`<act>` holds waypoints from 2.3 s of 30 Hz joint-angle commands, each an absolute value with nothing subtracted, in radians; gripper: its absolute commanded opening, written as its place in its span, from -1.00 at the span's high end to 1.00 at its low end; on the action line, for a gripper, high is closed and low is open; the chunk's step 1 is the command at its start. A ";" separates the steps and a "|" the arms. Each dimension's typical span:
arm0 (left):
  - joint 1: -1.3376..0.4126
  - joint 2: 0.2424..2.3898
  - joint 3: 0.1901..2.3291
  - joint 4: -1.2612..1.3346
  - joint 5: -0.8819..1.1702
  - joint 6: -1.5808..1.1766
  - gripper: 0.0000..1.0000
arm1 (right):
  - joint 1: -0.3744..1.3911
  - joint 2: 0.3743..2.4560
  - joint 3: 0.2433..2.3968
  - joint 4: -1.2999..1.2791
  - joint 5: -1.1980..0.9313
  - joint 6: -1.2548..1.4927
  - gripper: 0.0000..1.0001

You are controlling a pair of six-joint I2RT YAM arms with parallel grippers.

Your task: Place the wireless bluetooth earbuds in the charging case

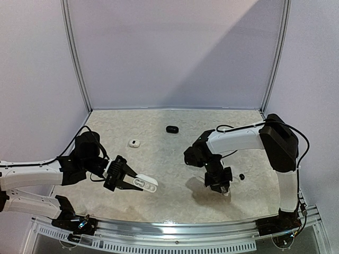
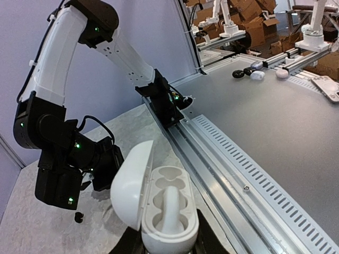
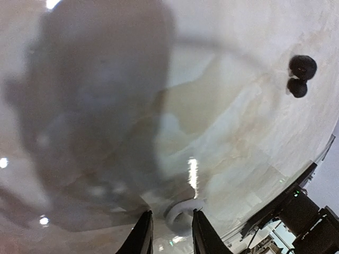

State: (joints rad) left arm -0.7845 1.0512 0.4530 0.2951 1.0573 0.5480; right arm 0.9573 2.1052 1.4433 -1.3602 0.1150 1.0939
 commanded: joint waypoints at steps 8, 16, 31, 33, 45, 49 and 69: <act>-0.801 1.052 0.445 0.297 1.051 0.554 1.00 | 0.971 2.117 1.559 -1.325 0.113 1.056 0.47; -0.801 1.055 0.452 0.291 1.050 0.538 1.00 | 0.922 1.939 1.426 -1.226 0.203 0.711 0.52; -0.799 1.026 0.455 0.249 1.033 0.542 1.00 | 0.835 1.927 1.133 -0.947 0.155 0.657 0.84; -0.800 1.026 0.452 0.250 1.030 0.544 1.00 | 0.838 1.907 1.110 -0.948 0.143 0.674 0.84; -0.798 1.030 0.450 0.253 1.027 0.548 1.00 | 0.899 1.888 1.095 -0.996 0.092 0.714 0.88; -0.798 1.030 0.452 0.252 1.026 0.548 1.00 | 0.909 1.882 1.086 -1.020 0.087 0.731 0.89; -0.798 1.027 0.456 0.227 1.034 0.561 1.00 | 0.948 1.804 1.034 -1.078 0.028 0.773 0.87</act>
State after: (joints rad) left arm -0.7853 1.0397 0.4530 0.2501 1.0309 0.5499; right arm 0.9279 1.8038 1.0657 -1.0649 0.0998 0.7605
